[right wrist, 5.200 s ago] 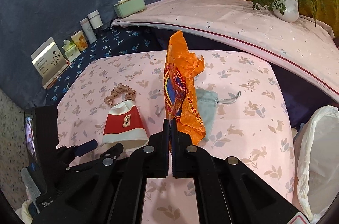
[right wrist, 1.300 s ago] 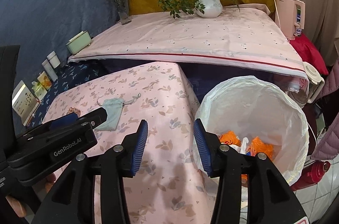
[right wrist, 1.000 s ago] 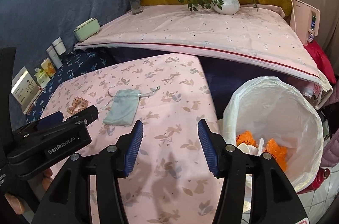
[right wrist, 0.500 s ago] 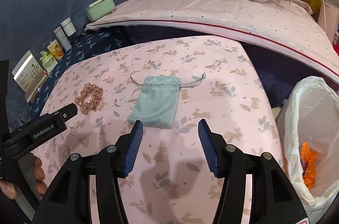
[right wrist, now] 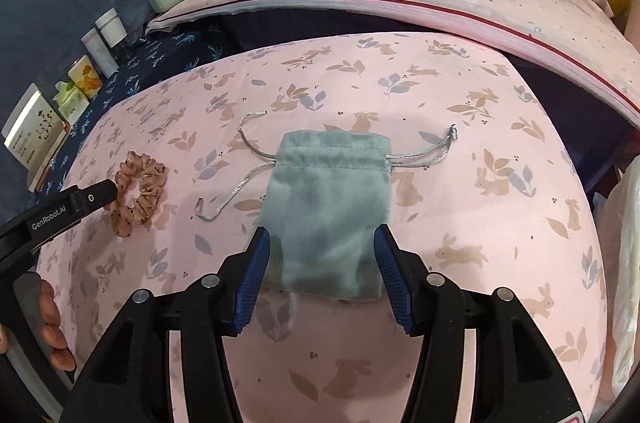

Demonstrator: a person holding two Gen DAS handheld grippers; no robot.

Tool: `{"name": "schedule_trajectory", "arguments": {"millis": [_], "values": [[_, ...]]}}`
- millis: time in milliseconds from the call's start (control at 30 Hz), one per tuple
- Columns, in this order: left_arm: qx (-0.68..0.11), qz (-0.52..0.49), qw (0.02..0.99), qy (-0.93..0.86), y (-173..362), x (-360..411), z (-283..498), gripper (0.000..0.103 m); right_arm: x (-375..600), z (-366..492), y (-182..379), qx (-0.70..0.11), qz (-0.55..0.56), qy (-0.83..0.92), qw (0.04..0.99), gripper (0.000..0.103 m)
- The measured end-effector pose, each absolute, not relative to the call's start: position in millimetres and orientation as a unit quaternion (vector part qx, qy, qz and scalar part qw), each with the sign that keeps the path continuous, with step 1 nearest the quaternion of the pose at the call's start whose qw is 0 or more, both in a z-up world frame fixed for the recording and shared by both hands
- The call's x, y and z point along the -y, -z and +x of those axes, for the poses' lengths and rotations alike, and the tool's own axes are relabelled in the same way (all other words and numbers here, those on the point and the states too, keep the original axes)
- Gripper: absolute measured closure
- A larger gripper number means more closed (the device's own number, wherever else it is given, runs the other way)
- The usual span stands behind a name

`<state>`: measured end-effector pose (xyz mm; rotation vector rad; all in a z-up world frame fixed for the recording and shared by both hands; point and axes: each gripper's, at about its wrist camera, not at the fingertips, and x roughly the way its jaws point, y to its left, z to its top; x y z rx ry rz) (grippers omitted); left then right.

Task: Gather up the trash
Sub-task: 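Grasp the grey pouch with the right gripper while left grasps the brown scrunchie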

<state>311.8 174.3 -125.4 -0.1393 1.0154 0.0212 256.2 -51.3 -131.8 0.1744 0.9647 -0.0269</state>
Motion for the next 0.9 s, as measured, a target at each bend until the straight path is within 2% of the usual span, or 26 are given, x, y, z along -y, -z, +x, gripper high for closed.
{"name": "schedule_trajectory", "arguments": {"millis": [33, 100, 133, 167, 300, 367, 467, 900], "values": [[-0.490, -0.071, 0.869, -0.007, 129, -174, 313, 0.045, 50, 257, 132, -0.463, 0.077, 0.013, 0.883, 0.049], [-0.489, -0.074, 0.869, -0.007, 132, -173, 313, 0.051, 48, 259, 133, -0.462, 0.069, 0.016, 0.884, 0.051], [-0.484, -0.071, 0.872, -0.008, 132, -172, 312, 0.060, 47, 258, 133, -0.461, 0.063, 0.020, 0.885, 0.054], [-0.482, -0.069, 0.873, -0.004, 132, -170, 311, 0.070, 45, 258, 133, -0.461, 0.054, 0.025, 0.886, 0.060], [-0.481, -0.071, 0.874, 0.005, 129, -165, 307, 0.090, 47, 252, 134, -0.453, 0.039, 0.033, 0.890, 0.075], [-0.482, -0.073, 0.873, 0.009, 128, -162, 301, 0.092, 49, 248, 134, -0.453, 0.042, 0.031, 0.890, 0.087], [-0.481, -0.072, 0.874, 0.016, 124, -153, 289, 0.093, 51, 240, 134, -0.456, 0.054, 0.024, 0.888, 0.097], [-0.454, -0.050, 0.886, 0.078, 77, -78, 215, 0.094, 99, 151, 104, -0.424, 0.107, 0.039, 0.899, 0.099]]}}
